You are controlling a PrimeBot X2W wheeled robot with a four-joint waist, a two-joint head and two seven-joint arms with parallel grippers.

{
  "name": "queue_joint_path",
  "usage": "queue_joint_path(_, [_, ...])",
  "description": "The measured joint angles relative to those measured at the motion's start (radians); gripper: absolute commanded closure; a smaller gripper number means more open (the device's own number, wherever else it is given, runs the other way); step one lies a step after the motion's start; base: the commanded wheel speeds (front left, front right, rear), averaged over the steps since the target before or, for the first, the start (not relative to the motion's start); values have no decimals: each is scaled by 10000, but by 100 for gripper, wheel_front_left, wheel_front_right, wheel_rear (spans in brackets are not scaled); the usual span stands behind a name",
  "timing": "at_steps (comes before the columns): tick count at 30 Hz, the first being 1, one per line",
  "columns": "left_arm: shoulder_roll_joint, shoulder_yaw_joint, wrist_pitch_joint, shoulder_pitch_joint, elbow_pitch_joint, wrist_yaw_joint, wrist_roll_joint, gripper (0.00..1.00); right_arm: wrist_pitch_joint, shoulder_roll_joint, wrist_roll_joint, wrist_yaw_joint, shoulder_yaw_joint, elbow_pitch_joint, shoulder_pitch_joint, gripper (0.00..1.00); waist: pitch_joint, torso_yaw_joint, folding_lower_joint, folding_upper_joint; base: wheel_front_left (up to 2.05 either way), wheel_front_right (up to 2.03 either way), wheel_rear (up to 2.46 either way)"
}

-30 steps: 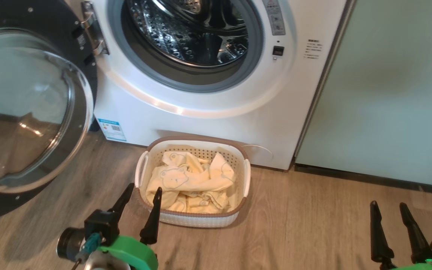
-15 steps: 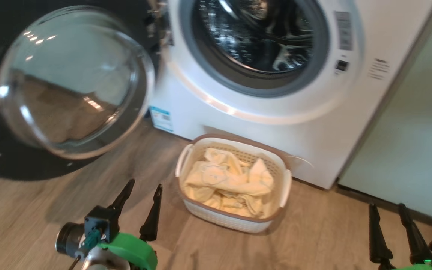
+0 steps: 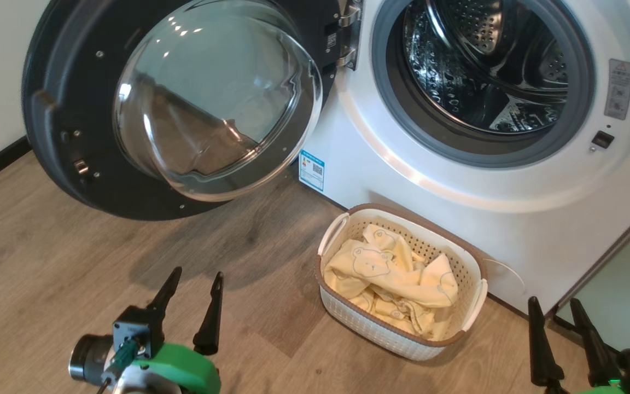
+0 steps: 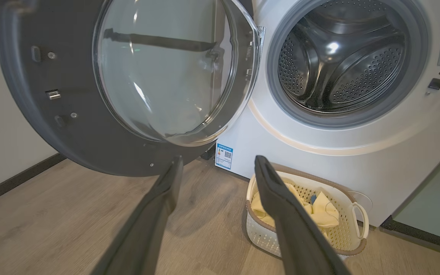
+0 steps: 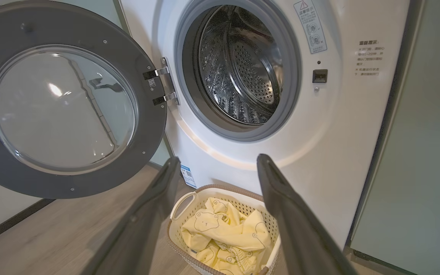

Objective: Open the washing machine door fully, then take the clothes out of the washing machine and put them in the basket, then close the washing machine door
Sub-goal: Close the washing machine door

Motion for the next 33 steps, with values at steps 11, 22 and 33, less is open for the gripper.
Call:
queue_joint_path(11, [38, -10, -2, 29, -132, 33, -119, 0, 0, 0, -4, 0, 56, 115, -5, 0, 48, 81, 0, 0, 0, 0, 0])
queue_joint_path(22, [134, -107, -4, 29, -109, -322, -458, 100, 0, 0, -8, 0, 50, 102, -5, 0, 67, 4, 0, 0, 0, 0, 0])
queue_joint_path(33, [-571, 259, -326, 22, -612, -1413, -3415, 100, 0, 0, -8, 0, 44, 98, -6, 0, 71, 6, 0, 0, 0, 0, 0])
